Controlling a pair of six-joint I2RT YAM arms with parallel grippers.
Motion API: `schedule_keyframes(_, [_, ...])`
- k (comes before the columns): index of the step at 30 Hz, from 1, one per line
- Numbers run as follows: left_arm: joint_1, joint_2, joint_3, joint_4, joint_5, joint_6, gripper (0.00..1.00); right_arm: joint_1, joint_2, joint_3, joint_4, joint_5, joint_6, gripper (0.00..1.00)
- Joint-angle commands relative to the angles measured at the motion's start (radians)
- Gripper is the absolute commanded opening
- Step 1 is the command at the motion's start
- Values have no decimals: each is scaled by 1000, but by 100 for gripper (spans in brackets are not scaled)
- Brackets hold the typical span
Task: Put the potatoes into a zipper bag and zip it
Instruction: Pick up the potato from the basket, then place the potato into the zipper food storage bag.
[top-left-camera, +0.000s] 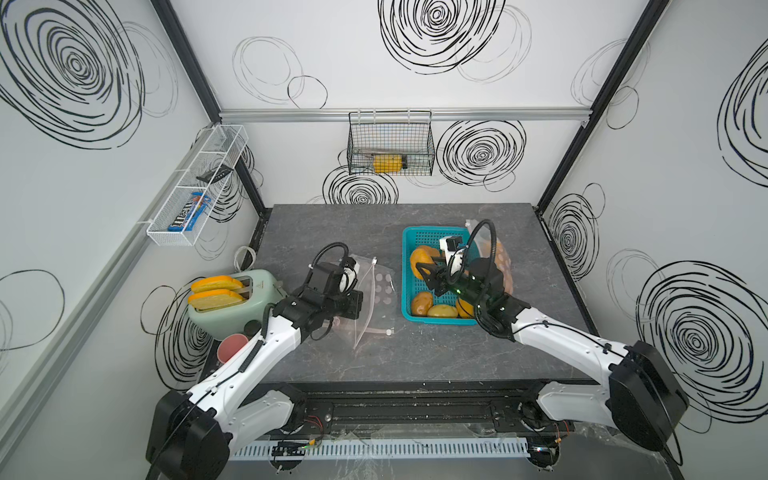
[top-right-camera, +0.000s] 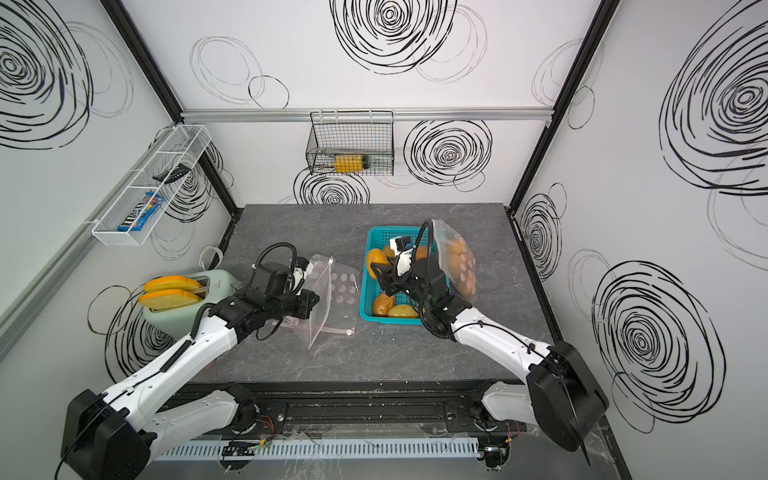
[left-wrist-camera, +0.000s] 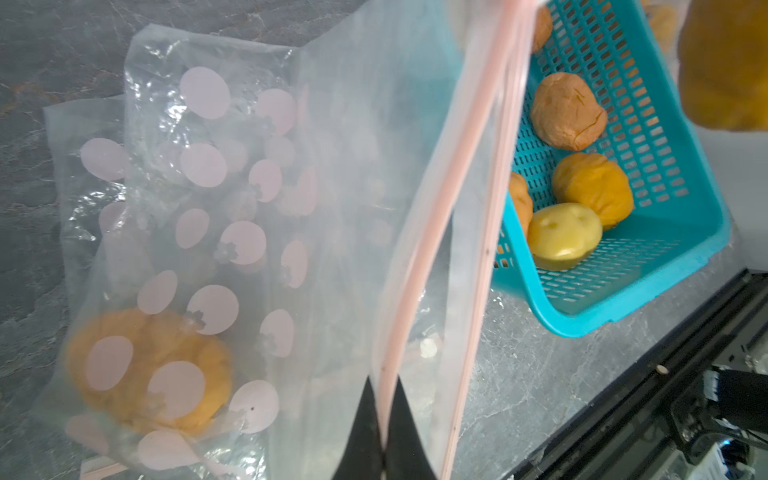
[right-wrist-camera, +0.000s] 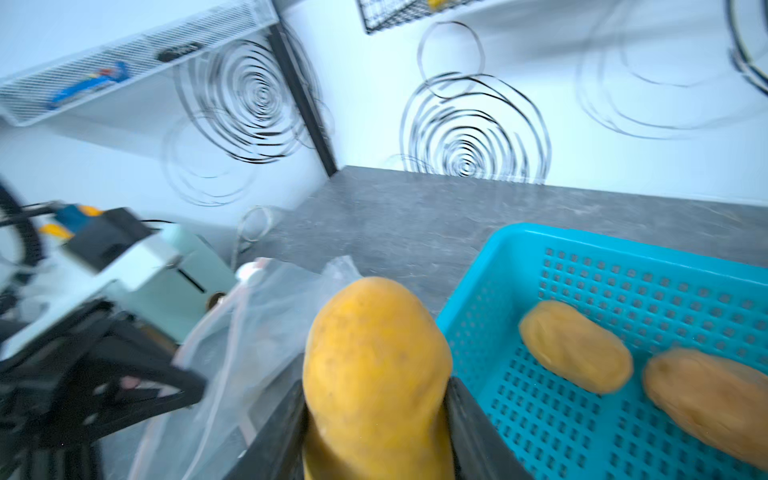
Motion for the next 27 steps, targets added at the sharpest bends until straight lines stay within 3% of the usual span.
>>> schedule_keyframes(1, [11, -17, -1, 71, 62, -26, 0, 69, -9, 2, 197, -115, -17, 47])
schedule_keyframes(3, [-5, -8, 12, 91, 89, -49, 0, 106, 4, 21, 201, -111, -16, 47])
schedule_keyframes(7, [-49, 38, 122, 6, 32, -87, 0, 139, -4, 22, 208, -114, -18, 47])
schedule_keyframes(12, [-185, 59, 202, -33, -57, -123, 0, 164, -44, 4, 236, -137, -28, 44])
schedule_keyframes(19, [-175, 104, 202, 15, -10, -190, 0, 166, -53, -22, 263, -74, -3, 44])
schedule_keyframes(27, [-83, 122, 197, 111, 114, -246, 0, 166, 36, 5, 257, -50, 14, 43])
